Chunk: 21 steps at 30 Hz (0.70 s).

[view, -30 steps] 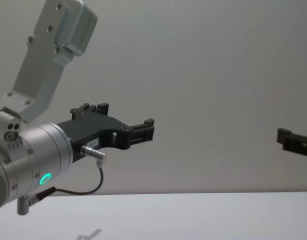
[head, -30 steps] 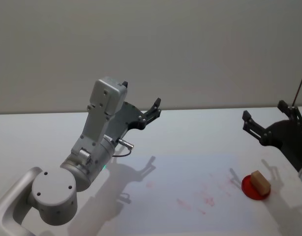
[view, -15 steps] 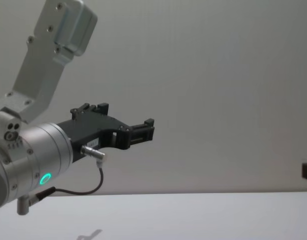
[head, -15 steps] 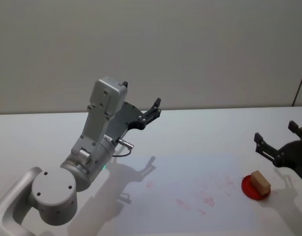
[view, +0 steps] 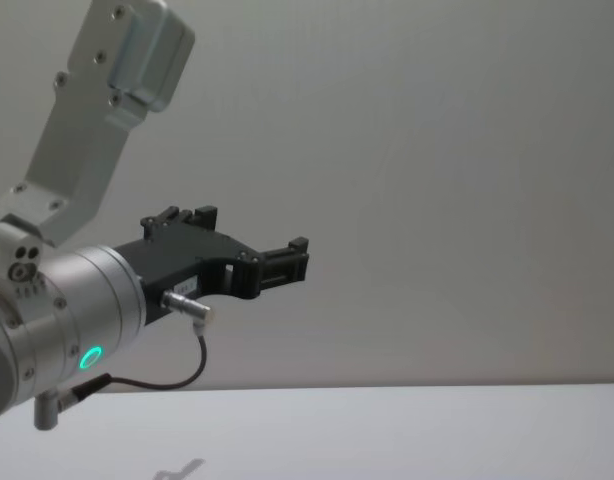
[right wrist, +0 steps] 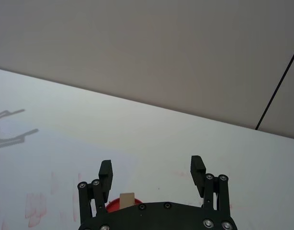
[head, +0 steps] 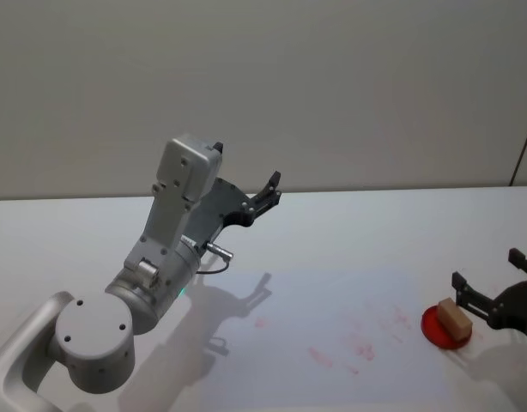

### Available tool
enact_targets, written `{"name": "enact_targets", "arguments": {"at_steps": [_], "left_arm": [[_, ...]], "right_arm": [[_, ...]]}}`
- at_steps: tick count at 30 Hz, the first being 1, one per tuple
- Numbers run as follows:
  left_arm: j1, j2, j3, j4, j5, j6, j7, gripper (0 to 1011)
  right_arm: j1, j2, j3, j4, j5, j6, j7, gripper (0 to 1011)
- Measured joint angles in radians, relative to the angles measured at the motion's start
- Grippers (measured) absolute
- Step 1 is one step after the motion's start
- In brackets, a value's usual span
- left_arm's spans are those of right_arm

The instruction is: Use the one hand to pick up the stamp and affix it onto the A4 paper.

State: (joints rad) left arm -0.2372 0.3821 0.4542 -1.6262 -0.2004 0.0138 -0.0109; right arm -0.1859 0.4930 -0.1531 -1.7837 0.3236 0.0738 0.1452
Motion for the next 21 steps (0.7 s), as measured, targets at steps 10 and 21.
{"name": "enact_targets", "arguments": {"at_steps": [10,21], "left_arm": [[0.0,0.0,0.0,0.0,0.0,0.0,0.0,1001],[0.0,0.0,0.0,0.0,0.0,0.0,0.0,1001]], "right_arm": [[-0.014,0.006,-0.001,0.001,-0.017,0.048,0.006,1001],[-0.022,-0.002,-0.01,0.0,-0.03,0.099,0.012,1001]]}}
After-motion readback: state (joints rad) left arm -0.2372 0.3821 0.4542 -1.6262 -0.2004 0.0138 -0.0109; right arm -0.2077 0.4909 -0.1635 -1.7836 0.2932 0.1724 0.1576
